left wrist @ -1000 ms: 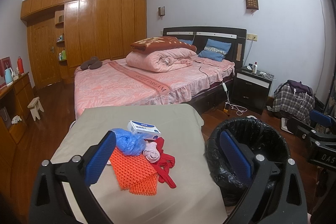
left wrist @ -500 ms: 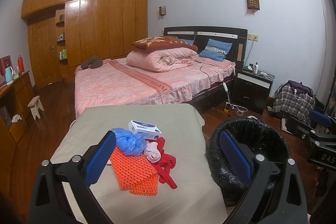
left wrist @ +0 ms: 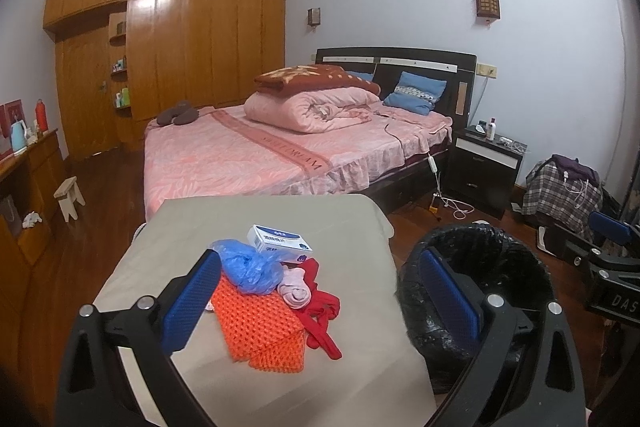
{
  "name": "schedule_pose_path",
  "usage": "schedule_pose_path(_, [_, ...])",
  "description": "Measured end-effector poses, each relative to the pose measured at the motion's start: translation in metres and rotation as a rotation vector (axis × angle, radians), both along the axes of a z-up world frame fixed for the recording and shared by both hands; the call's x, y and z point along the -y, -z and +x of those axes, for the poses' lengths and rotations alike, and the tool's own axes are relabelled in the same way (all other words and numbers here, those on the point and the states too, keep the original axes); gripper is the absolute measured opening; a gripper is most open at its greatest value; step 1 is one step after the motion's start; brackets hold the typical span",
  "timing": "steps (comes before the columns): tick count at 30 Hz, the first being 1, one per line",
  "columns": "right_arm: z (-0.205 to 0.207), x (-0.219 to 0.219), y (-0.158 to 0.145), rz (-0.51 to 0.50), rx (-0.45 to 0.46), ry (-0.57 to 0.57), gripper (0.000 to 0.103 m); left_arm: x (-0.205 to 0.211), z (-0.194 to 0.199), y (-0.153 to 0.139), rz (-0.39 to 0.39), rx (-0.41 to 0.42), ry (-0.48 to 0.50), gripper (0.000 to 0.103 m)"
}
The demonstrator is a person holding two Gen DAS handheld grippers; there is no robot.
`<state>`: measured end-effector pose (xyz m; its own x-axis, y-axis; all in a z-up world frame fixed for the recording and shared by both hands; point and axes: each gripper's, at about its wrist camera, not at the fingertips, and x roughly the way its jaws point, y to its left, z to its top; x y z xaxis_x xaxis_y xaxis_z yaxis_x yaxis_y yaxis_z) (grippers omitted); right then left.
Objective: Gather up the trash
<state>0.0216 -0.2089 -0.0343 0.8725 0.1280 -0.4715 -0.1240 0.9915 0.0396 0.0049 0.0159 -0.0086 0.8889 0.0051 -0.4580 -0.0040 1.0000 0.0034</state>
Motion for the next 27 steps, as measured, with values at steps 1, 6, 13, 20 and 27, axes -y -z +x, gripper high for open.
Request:
schedule_pose_path(1, [0.002,-0.002,0.001,0.002,0.002,-0.007,0.098,-0.002,0.002,0.002,-0.002,-0.004,-0.004,0.097])
schedule_pose_path(6, [0.017,-0.010,0.007,0.026,-0.004,-0.035,0.098,-0.018,0.012,0.011,0.018,-0.001,-0.040,0.097])
schedule_pose_path(13, [0.057,-0.041,0.030,0.064,-0.028,-0.092,0.098,-0.070,0.030,0.040,0.033,-0.032,-0.150,0.097])
schedule_pose_path(20, [0.103,-0.091,0.068,0.051,-0.076,-0.153,0.098,-0.113,0.045,0.069,0.036,-0.048,-0.225,0.097])
schedule_pose_path(27, [0.131,-0.114,0.093,0.038,-0.138,-0.173,0.082,-0.122,0.073,0.088,0.002,-0.077,-0.193,0.091])
